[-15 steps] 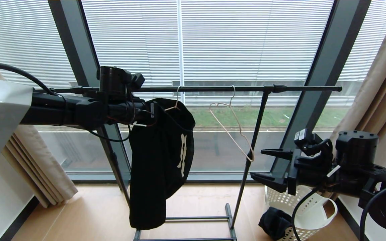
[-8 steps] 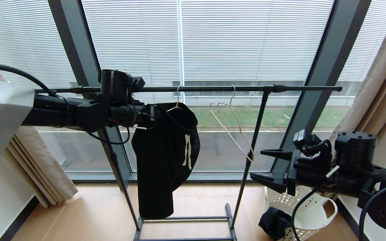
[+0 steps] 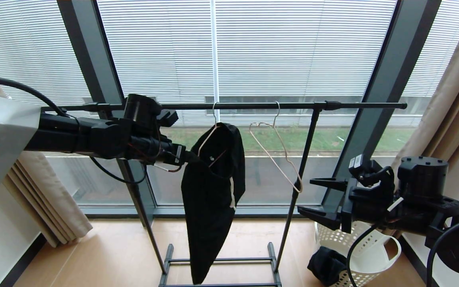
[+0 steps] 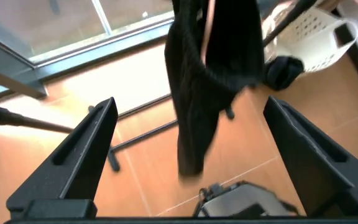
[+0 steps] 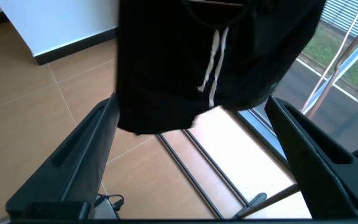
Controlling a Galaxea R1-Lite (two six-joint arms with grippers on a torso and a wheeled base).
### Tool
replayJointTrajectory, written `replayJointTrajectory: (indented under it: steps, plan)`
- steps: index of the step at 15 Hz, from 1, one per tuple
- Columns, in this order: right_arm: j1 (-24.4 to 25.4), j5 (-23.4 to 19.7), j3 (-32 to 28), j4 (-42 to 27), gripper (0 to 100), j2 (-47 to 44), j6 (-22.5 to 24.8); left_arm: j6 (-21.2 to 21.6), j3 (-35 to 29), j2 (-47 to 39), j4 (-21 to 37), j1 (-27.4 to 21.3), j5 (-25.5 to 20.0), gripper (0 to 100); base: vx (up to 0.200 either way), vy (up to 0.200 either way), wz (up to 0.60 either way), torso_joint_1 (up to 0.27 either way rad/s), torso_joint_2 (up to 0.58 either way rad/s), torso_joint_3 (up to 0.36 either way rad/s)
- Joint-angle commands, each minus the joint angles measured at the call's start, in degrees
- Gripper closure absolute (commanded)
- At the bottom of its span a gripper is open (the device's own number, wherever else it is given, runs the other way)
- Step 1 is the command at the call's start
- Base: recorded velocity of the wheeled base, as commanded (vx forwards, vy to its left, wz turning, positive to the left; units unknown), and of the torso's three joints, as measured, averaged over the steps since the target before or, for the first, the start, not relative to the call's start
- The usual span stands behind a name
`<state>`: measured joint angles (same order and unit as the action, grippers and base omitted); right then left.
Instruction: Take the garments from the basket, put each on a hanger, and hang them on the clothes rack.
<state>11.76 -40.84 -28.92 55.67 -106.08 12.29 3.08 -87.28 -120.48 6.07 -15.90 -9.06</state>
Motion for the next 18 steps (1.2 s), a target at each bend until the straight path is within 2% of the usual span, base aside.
replayJointTrajectory:
  steps: [1, 6, 11, 13, 15, 16, 18]
  plan:
    - [0.01, -0.03, 0.00, 0.05, 0, 0.00, 0.02, 1.49, 0.10, 0.16, 1.66, -0.01, 0.00, 0, 0.000, 0.000, 0.00, 0.000, 0.00, 0.000]
    - [0.01, -0.03, 0.00, 0.05, 0, 0.00, -0.07, 3.07, 3.35, 2.97, 3.33, -0.10, 0.00, 0, 0.000, 0.000, 0.00, 0.000, 0.00, 0.000]
    - [0.10, 0.85, 0.00, -0.04, 0, 1.76, -0.16, 4.12, 16.62, 17.12, 3.07, -0.01, -0.08, 0, 0.000, 0.000, 0.00, 0.000, 0.00, 0.000]
    - [0.89, 4.98, 2.55, -0.13, 0, 8.61, -0.25, 4.12, 25.67, 27.58, 2.89, -0.01, -0.08, 0, 0.000, 0.000, 0.00, 0.000, 0.00, 0.000]
    - [2.47, 14.38, 6.68, -0.74, 0, 17.84, -0.42, 4.03, 34.11, 38.21, 2.89, -0.54, -0.08, 0, 0.000, 0.000, 0.00, 0.000, 0.00, 0.000]
    - [2.91, 15.97, 7.73, -0.83, 0, 19.51, -0.51, 4.12, 35.69, 40.24, 2.89, -0.80, 0.00, 0, 0.000, 0.000, 0.00, 0.000, 0.00, 0.000]
    - [6.96, 24.93, 14.41, -2.32, 0, 28.04, -0.86, 3.95, 46.15, 52.72, 2.89, -0.89, 0.09, 0, 0.000, 0.000, 0.00, 0.000, 0.00, 0.000]
